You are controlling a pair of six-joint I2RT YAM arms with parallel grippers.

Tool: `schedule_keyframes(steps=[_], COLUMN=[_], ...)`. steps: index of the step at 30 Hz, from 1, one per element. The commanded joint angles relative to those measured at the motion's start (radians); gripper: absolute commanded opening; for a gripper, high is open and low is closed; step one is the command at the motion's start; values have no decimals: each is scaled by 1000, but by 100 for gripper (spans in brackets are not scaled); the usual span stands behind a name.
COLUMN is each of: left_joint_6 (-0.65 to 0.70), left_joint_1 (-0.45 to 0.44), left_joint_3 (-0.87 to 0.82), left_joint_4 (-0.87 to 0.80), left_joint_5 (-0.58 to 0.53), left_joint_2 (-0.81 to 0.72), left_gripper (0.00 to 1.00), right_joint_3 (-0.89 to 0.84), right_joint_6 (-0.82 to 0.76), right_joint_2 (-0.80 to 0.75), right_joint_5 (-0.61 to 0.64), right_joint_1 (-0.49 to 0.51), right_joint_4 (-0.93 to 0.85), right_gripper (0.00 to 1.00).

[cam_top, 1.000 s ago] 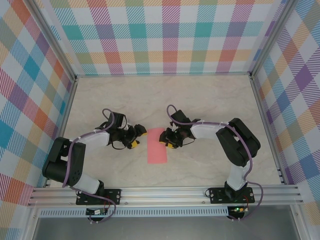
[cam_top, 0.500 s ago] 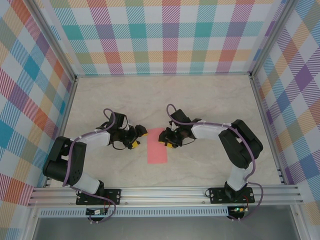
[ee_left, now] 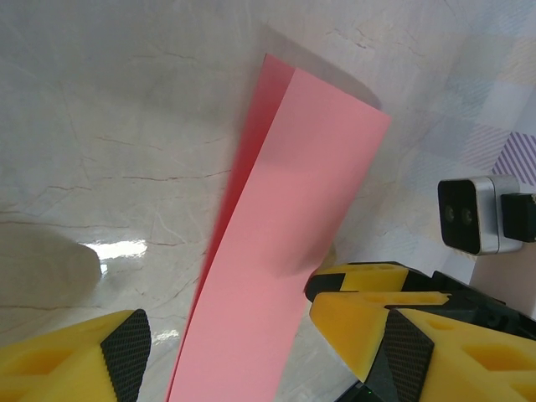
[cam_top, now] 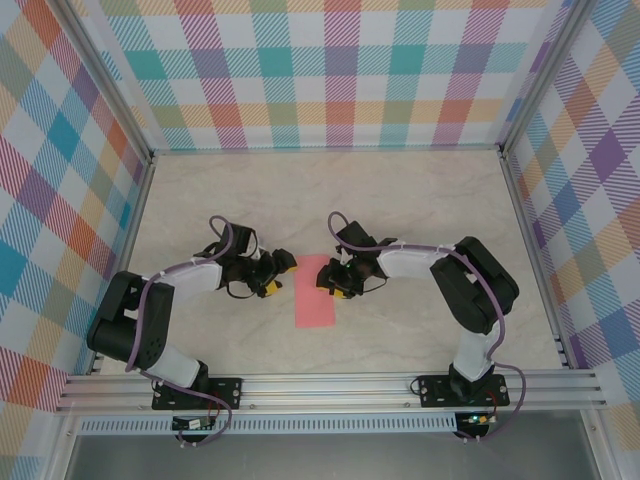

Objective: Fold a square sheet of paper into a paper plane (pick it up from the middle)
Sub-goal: Fold the triangle a second time at the center of the table.

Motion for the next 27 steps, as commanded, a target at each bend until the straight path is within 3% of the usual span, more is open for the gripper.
schedule_keyframes(steps=[1,27], left_joint_6=[15,79], left_joint_1=[-23,-39], left_joint_3=[33,227], left_joint_4=[-2,34], left_joint_5=[20,-53], left_joint_2=[23,240], left_gripper=[75,69], right_joint_3=[-38,-59], right_joint_6=[-7,6], right_joint_2=[8,42], right_joint_5=[63,57], right_joint_1=[1,1], right_joint_4=[-104,-88], right_gripper=[43,44])
